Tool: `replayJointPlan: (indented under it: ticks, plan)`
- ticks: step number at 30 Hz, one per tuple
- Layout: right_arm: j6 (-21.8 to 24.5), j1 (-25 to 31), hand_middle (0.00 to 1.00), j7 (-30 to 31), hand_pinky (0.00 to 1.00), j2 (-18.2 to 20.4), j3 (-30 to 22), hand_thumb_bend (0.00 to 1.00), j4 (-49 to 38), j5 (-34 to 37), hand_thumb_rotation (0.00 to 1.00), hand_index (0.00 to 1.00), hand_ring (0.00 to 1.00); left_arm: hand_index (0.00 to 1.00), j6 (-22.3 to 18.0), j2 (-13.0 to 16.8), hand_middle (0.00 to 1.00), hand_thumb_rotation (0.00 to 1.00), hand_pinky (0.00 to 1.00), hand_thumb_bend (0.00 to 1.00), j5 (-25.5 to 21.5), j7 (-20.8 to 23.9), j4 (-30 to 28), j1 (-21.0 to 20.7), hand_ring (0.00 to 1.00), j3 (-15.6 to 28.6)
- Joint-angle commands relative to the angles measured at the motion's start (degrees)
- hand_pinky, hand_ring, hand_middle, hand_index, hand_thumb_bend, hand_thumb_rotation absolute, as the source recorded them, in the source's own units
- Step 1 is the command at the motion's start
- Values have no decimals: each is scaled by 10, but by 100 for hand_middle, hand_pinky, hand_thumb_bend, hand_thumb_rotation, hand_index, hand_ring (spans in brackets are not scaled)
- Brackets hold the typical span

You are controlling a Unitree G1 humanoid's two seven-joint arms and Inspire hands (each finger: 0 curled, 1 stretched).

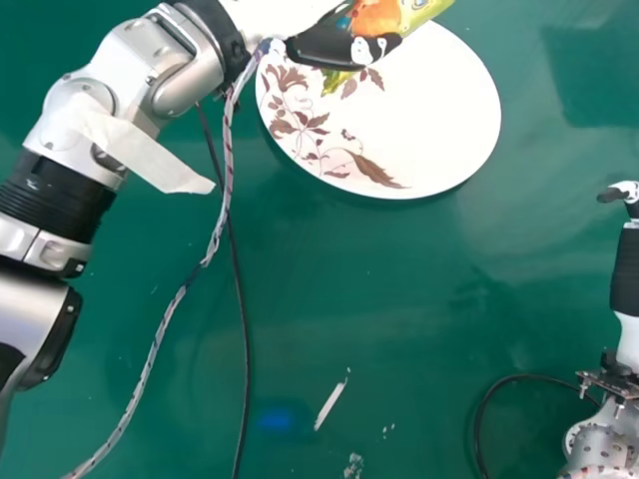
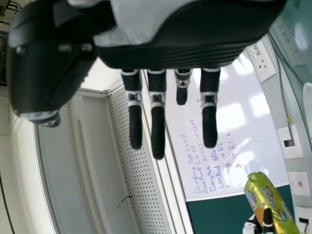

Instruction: Pick up biscuit and place it in the plate

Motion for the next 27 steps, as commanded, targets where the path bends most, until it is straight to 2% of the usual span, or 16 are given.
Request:
replayJointPlan:
  ticks: [1, 4, 7, 11, 17, 24, 27]
  plan:
    - [-12, 23, 52, -6, 43, 51, 15, 83, 75, -3, 34, 58, 47, 48, -19, 3, 31, 14, 21, 52, 3, 15, 8, -6, 24, -13]
    - [-11, 22, 58, -1, 50, 51, 16, 85, 74, -1, 34, 65, 56, 48, -38, 1, 32, 14, 21, 52, -3, 24, 36, -5, 25, -17]
    - [0, 24, 65, 2, 59, 49, 18, 86, 69, 6, 36, 71, 64, 48, -35, 1, 32, 14, 21, 52, 4, 27, 51, -2, 24, -23]
    - [-12, 21, 73, 4, 70, 49, 16, 85, 71, 1, 37, 74, 72, 48, -31, -2, 32, 14, 21, 52, 4, 30, 65, 3, 24, -27]
    - [-8, 20, 73, 1, 73, 46, 17, 88, 67, 1, 38, 74, 74, 48, -49, 15, 32, 14, 20, 52, 40, 63, 84, 3, 24, -59]
    - [-19, 5, 76, -10, 77, 44, 17, 87, 80, -13, 35, 75, 79, 48, -63, 20, 32, 14, 20, 52, 50, 75, 127, -7, 24, -74]
    - [-23, 6, 78, -12, 81, 50, 21, 88, 73, -18, 34, 76, 84, 48, -81, 26, 32, 14, 20, 52, 58, 89, 155, -21, 24, -85]
